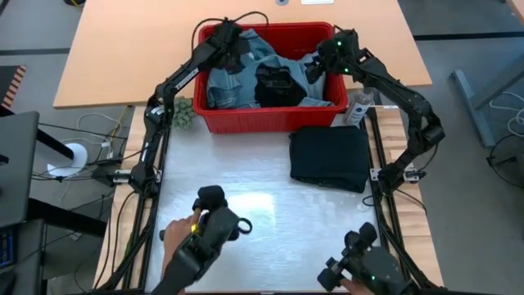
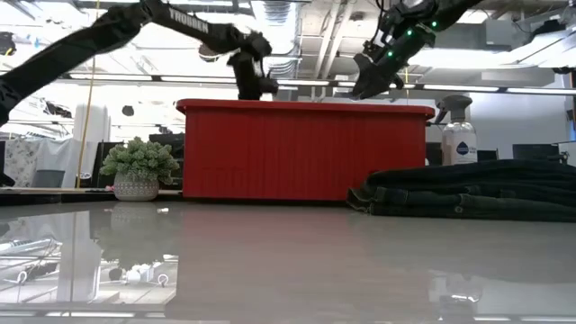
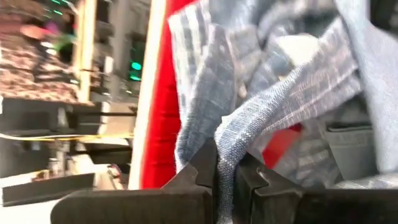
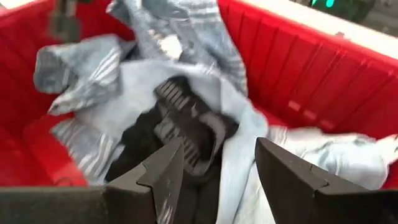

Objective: Fold Laundry from Bin
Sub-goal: Fold the blue polo shirt

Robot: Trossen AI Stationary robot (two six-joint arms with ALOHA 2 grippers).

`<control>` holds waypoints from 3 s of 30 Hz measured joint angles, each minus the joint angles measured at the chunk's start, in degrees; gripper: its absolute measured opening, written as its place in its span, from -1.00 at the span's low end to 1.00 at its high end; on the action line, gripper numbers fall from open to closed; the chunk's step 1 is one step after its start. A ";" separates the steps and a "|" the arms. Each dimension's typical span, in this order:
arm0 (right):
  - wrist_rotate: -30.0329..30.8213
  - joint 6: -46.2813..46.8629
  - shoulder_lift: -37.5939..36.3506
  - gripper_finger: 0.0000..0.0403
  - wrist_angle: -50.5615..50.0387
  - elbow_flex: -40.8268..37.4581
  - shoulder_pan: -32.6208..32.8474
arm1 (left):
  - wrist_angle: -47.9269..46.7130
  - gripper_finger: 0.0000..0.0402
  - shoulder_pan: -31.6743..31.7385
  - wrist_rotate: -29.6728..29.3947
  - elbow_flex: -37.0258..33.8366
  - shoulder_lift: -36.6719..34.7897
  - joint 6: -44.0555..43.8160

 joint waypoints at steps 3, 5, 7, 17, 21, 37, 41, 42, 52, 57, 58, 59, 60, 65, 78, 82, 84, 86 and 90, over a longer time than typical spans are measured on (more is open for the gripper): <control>-3.26 -1.28 1.65 0.11 4.45 0.01 -1.18 | 0.84 -1.00 -1.90 -0.52 0.00 -3.16 0.51; -6.18 -2.05 2.83 0.11 7.84 -0.02 -1.55 | 0.84 -1.00 -3.11 -0.50 0.00 -5.35 0.49; -9.17 -2.16 3.94 0.11 11.79 0.00 -1.64 | 0.80 -1.00 -4.49 -0.50 0.00 -7.39 0.45; -14.53 -1.70 9.95 0.11 30.39 0.01 0.77 | -2.35 -1.00 -13.06 0.54 0.00 -14.46 -1.36; -14.62 -4.45 10.40 0.11 32.25 0.01 2.57 | -6.36 -1.00 -16.66 0.85 0.00 -15.96 0.12; -21.94 -11.13 5.57 0.11 27.12 0.16 5.28 | -1.23 -1.00 -18.81 -12.59 0.00 -22.32 8.86; -21.83 -18.66 5.79 0.11 25.75 0.05 6.69 | 7.06 -1.00 -18.81 -14.66 0.04 -23.05 14.38; -21.62 -19.56 5.91 0.11 25.75 0.05 6.92 | 8.67 -1.00 -19.04 -14.70 0.04 -23.40 16.10; -15.16 -12.09 5.86 0.11 32.38 0.05 7.50 | 26.40 -1.00 -21.62 -13.87 0.17 -25.75 21.98; -14.23 -10.44 5.85 0.11 33.15 0.05 9.56 | 30.53 -1.00 -22.22 -11.54 0.17 -25.55 22.01; -14.26 -10.42 5.85 0.11 33.38 0.05 10.18 | 31.25 -1.00 -22.38 -10.88 0.17 -25.47 21.64; -14.29 -10.30 5.85 0.11 33.42 0.05 10.89 | 31.53 -1.00 -22.45 -10.49 0.17 -25.42 20.92; -14.31 -10.23 5.85 0.11 33.42 0.05 11.58 | 31.90 -1.00 -22.47 -9.99 0.17 -25.38 19.81; -13.03 -10.44 5.87 0.11 34.94 0.05 14.92 | 32.74 -1.00 -22.25 -6.17 0.17 -25.04 13.37; -6.53 -7.37 13.07 0.11 41.90 0.05 17.18 | 37.72 -1.00 -24.31 -6.00 0.02 -24.94 12.76; -7.37 -7.01 15.33 0.10 47.09 0.19 16.82 | 37.74 -1.00 -25.26 -5.96 0.00 -24.94 12.75; -7.87 -6.77 15.38 0.04 46.21 1.08 16.75 | 37.72 -1.00 -25.32 -5.85 0.00 -24.94 12.82; -8.28 -6.60 15.38 -0.15 44.70 2.47 16.89 | 37.67 -1.00 -25.28 -5.96 0.00 -24.94 12.42; -8.95 -9.44 15.36 -0.82 38.80 6.51 16.98 | 37.76 -1.00 -25.27 -6.04 0.00 -24.94 12.80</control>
